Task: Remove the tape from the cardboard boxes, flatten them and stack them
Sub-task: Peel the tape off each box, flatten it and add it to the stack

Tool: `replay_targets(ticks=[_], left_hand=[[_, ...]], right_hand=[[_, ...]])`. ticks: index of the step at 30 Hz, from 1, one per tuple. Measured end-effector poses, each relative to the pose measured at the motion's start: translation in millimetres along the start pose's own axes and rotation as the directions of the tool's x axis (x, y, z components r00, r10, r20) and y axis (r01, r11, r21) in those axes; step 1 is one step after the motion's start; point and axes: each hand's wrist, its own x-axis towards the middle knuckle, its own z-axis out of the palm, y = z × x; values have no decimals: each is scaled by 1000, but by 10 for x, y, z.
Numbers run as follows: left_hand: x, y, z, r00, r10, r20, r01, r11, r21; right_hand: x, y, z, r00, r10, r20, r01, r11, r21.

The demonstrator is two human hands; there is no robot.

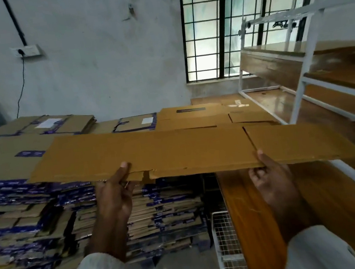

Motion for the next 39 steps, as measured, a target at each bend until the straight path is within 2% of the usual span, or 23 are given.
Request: replay_targets(ticks=[6,10,18,21,26,31,34,37,39], left_hand=[[823,155,164,997,-11,74,11,1000,5],[1401,173,417,985,-9,171,16,999,-40],[2886,-202,1353,950,0,312,43,990,-133],[3550,-452,1908,959,5,284,24,995,-98],[4669,-868,2830,965,-72,252,72,997,9],[5469,-1598,3382,968,-163,192,160,987,33],[5761,-2160,3480,956,-259,135,245,963,109],[5979,-2766,3383,937,-349,26,333,913,236],[6060,-3069,3260,911,-409,-58,406,860,311]], right_hand=[[548,242,546,1000,-8,15,7,999,39],[1007,266,887,998,-63,2,62,995,79],[2764,222,1482,995,-99,23,97,992,82],[3660,134,1717,997,-74,14,72,993,95],[5082,-137,2020,998,-62,20,60,995,83],[6284,-272,1932,999,-37,8,36,998,44],[6784,-181,1705,998,-7,-62,3,997,-76],[7155,23,1378,969,7,-247,-61,976,-209],[7317,208,1075,939,61,-339,-159,950,-269]])
